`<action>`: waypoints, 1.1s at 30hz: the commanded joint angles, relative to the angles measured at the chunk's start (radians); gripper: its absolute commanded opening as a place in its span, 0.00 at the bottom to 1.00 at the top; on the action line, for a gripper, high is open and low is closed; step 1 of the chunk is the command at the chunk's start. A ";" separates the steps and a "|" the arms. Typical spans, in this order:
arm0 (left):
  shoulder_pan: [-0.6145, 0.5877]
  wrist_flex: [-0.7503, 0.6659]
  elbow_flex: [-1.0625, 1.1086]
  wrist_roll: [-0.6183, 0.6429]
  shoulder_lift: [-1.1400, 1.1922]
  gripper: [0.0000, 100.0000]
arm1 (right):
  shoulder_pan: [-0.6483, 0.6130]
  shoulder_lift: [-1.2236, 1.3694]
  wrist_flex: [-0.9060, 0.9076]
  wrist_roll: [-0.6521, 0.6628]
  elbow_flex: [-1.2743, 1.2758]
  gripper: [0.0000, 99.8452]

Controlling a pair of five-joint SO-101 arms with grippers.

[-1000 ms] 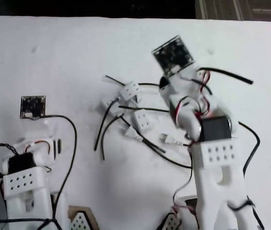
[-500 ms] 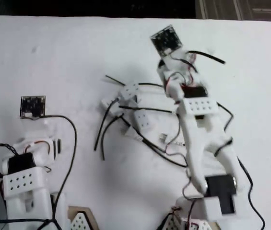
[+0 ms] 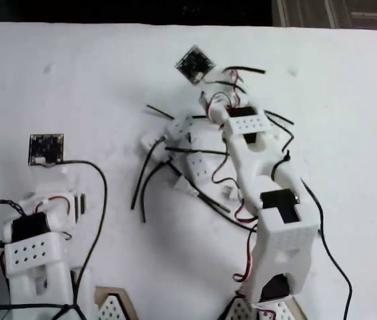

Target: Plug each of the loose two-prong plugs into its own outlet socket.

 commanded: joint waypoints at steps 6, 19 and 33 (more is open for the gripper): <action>-0.002 -0.018 -0.005 -0.009 -0.021 0.18 | -0.039 -0.193 0.259 -0.044 -0.014 0.32; -0.002 -0.018 -0.005 -0.009 -0.021 0.18 | -0.085 -0.535 0.946 -0.224 -0.014 0.32; -0.002 -0.018 -0.005 -0.009 -0.021 0.18 | -0.107 -0.610 1.449 -0.663 -0.012 0.32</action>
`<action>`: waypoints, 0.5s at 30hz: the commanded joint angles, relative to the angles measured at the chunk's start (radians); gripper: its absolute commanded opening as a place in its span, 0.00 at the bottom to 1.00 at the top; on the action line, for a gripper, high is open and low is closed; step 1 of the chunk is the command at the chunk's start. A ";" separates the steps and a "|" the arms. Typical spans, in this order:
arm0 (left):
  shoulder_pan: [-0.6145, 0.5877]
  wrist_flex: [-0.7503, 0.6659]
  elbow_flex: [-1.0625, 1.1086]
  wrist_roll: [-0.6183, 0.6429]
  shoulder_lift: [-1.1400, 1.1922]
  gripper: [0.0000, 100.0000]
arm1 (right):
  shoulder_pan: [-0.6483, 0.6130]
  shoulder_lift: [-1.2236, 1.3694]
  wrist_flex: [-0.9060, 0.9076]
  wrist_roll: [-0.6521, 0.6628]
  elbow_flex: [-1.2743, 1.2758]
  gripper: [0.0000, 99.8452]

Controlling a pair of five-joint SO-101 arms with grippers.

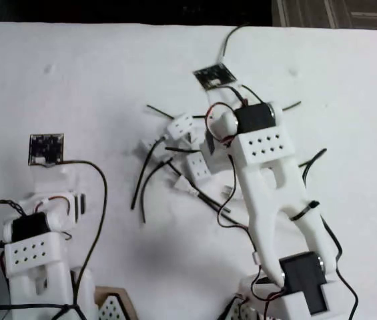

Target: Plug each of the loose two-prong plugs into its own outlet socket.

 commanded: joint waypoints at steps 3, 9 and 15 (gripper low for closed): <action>-0.002 -0.018 -0.005 -0.009 -0.021 0.18 | -0.002 -0.070 0.081 -0.120 0.049 0.32; -0.002 -0.018 -0.005 -0.009 -0.021 0.18 | -0.041 -0.159 0.077 -0.141 0.302 0.32; -0.002 -0.018 -0.005 -0.009 -0.021 0.18 | -0.024 -0.205 -0.079 -0.218 0.511 0.32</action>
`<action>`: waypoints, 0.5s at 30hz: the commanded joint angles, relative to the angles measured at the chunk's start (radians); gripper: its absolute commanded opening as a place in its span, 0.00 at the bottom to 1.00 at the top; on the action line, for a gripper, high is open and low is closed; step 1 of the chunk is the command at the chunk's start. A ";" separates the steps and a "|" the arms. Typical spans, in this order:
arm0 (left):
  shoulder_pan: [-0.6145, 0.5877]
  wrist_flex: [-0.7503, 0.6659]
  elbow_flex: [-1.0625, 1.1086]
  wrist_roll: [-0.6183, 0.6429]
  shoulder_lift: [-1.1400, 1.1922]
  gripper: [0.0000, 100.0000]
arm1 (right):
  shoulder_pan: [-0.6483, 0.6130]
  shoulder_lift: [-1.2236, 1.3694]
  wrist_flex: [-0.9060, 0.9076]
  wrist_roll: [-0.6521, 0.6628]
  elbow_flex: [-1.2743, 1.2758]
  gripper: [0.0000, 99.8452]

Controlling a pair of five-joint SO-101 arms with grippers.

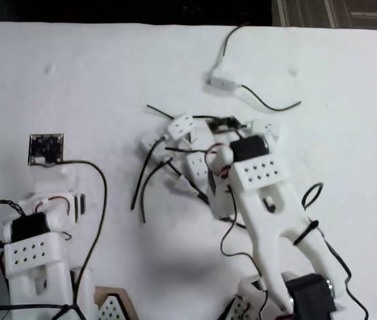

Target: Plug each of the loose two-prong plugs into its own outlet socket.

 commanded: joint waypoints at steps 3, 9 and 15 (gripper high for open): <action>-0.002 -0.018 -0.005 -0.009 -0.021 0.18 | 0.041 -0.039 -0.251 -0.058 0.164 0.32; -0.002 -0.018 -0.003 -0.009 -0.021 0.18 | 0.074 -0.039 -0.395 -0.114 0.256 0.32; -0.002 -0.018 -0.003 -0.009 -0.021 0.18 | 0.125 -0.038 -0.529 -0.180 0.258 0.32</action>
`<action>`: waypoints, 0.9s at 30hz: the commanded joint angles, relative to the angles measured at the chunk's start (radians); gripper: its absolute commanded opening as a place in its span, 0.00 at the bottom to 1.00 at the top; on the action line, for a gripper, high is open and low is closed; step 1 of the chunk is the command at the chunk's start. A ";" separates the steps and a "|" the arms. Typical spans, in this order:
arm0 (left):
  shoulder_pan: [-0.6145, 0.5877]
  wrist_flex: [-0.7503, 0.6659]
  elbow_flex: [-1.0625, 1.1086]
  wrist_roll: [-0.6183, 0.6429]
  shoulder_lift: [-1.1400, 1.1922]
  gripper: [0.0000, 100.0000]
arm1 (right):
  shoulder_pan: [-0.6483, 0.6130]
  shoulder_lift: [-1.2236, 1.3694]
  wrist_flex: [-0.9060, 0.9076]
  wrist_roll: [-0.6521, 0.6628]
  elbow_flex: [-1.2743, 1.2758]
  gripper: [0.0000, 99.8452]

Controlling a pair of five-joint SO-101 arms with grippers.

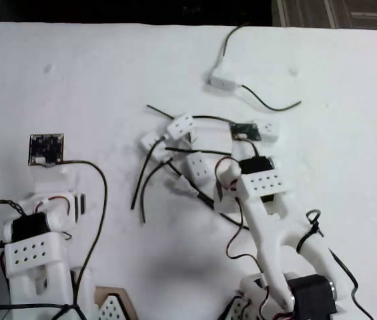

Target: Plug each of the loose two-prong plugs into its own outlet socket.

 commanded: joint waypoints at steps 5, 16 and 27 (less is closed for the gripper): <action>-0.002 -0.018 -0.003 -0.009 -0.021 0.18 | 0.054 -0.005 -0.176 -0.034 -0.005 0.32; -0.005 -0.018 -0.003 -0.009 -0.021 0.18 | 0.050 0.151 -0.458 -0.089 -0.037 0.32; -0.005 -0.018 -0.003 -0.009 -0.021 0.18 | 0.053 0.154 -0.460 -0.081 -0.176 0.15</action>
